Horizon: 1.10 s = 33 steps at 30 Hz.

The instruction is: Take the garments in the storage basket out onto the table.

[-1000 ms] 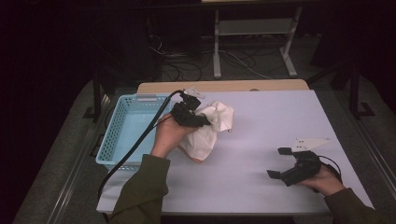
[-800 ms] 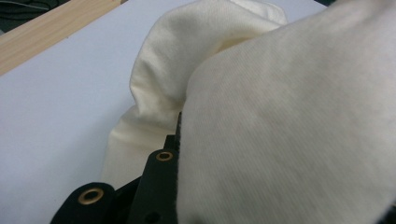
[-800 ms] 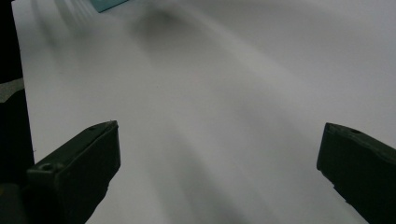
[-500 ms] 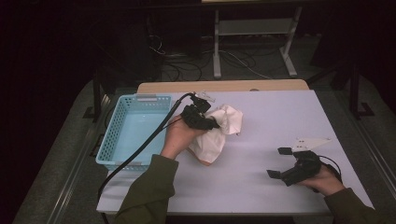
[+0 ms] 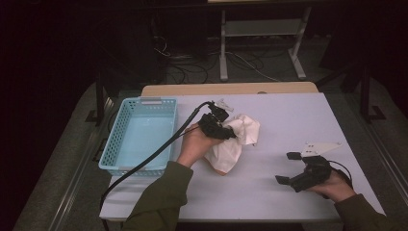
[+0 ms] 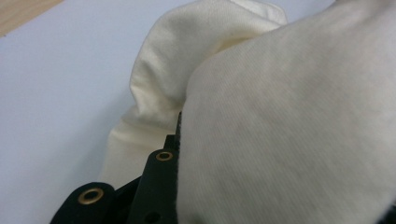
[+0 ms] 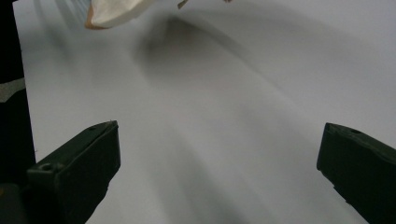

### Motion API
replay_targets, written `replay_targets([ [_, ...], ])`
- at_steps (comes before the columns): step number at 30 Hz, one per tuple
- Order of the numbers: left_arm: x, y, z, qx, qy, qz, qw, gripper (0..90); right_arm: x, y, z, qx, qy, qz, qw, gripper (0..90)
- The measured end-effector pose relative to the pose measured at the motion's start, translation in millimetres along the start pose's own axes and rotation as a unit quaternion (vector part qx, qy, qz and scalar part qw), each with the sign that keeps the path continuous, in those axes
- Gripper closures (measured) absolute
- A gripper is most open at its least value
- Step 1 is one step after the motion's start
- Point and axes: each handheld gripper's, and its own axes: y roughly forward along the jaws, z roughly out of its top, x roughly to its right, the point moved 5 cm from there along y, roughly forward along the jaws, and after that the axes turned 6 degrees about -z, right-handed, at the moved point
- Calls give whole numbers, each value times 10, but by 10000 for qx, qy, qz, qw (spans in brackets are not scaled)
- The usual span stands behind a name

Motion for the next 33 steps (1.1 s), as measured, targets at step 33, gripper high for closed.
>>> replay_targets([
  [33, 26, 719, -111, -282, -32, -39, 9996, 708, 7, -2, -12, -19, 10, -39, 10000, 0],
])
